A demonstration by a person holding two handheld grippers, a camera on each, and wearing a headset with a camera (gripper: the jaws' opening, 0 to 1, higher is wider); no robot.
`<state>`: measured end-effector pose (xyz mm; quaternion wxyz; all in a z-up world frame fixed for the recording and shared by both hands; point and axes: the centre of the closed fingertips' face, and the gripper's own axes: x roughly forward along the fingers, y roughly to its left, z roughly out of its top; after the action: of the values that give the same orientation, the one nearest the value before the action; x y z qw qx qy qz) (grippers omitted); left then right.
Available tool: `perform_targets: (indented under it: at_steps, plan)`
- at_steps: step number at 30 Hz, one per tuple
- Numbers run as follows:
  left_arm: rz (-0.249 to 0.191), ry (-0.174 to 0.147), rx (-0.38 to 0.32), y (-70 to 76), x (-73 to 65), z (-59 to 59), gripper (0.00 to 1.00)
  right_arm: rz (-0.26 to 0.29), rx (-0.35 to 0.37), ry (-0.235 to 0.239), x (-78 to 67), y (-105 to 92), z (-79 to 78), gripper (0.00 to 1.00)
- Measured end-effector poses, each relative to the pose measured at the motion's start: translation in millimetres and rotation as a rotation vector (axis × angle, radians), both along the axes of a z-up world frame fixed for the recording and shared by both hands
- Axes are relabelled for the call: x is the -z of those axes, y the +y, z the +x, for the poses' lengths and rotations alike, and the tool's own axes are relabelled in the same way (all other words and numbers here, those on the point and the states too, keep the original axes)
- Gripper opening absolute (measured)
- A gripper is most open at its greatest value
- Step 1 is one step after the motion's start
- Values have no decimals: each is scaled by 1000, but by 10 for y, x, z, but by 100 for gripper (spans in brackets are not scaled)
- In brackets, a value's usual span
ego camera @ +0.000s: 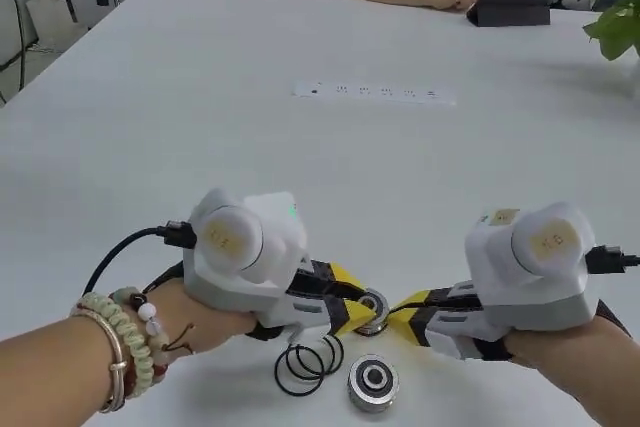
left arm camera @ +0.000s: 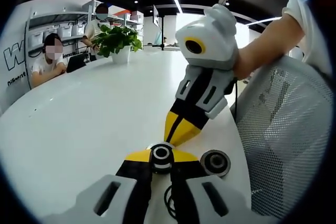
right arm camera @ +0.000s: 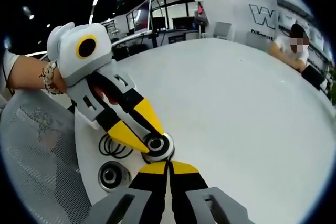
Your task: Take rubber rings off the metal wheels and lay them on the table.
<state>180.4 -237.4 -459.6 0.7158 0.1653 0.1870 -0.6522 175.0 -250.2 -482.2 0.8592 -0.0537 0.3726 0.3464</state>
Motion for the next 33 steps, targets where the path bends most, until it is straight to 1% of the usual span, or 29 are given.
perform_targets:
  at_steps: [1, 2, 6, 15, 25, 27, 28, 29, 30, 33]
  plan:
    - [1, -1, 0, 1, 0, -1, 7, 20, 21, 21, 1, -8, -3, 0]
    - [2, -1, 0, 2, 0, -1, 7, 22, 23, 17, -4, -18, 9, 0]
    - [4, -3, 2, 6, 0, -1, 7, 42, 52, 42, 1, -22, 10, 0]
    - [5, -11, 10, 13, -4, -7, 7, 54, 72, 54, 0, -21, 21, 0]
    - [5, -10, 8, 15, -6, -7, 7, 76, 96, 62, -22, -30, 29, 0]
    - [5, -10, 7, 15, -7, -8, 7, 86, 103, 64, -32, -30, 30, 0]
    - [5, -9, 8, 15, -6, -9, 7, 106, 117, 53, -78, -38, 62, 0]
    - [4, -10, 8, 15, -6, -8, 7, 125, 133, 62, -95, -40, 67, 0]
    - [4, -10, 8, 15, -6, -8, 7, 150, 136, 63, -117, -22, 70, 0]
    - [4, -10, 7, 15, -6, -6, 7, 142, 133, 62, -113, -18, 56, 0]
